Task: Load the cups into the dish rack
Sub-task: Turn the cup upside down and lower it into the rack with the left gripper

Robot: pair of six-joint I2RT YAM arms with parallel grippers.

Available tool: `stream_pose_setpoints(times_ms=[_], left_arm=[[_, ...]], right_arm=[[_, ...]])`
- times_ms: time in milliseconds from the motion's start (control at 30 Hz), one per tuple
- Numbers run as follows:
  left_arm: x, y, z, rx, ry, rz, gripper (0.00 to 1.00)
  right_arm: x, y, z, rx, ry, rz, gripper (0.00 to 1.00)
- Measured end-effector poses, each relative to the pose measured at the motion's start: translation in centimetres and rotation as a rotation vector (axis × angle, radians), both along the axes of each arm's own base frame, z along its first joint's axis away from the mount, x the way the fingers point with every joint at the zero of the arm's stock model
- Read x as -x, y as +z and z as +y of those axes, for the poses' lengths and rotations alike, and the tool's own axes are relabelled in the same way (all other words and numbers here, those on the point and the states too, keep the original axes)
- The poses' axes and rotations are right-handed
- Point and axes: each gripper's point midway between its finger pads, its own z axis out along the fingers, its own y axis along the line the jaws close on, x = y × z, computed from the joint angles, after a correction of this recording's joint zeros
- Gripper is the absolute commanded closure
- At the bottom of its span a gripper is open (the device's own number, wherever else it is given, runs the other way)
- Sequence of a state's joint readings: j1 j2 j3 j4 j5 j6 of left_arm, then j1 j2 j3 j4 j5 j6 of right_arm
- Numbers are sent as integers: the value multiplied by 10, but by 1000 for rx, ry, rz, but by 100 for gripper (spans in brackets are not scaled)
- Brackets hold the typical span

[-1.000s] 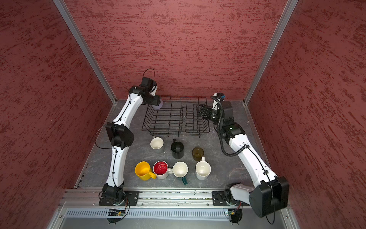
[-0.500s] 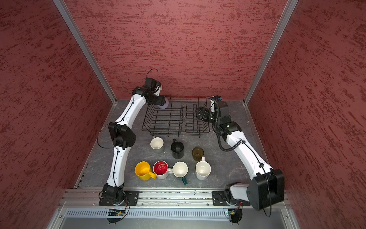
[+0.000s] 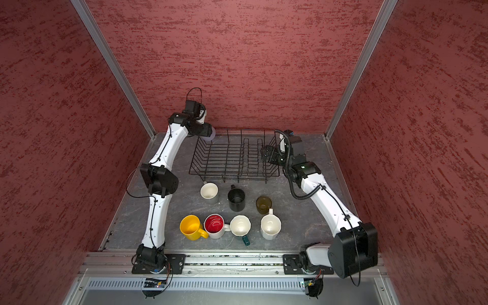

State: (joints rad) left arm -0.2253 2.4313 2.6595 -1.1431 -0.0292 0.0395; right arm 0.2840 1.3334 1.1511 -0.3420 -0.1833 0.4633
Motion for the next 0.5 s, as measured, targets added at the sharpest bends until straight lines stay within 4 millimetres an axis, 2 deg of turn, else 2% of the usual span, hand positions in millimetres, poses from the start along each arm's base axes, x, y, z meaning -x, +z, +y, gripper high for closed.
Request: stream_pose_setpoints(times_ms=[367,500], left_arm=[[-2,-48,-12,-40,-14,79,100],[-3,-57,-10,-53,-15,91,100]], right_arm=[[1,0,3,-14,12,5,2],[2,0,5,-25,17,10,3]])
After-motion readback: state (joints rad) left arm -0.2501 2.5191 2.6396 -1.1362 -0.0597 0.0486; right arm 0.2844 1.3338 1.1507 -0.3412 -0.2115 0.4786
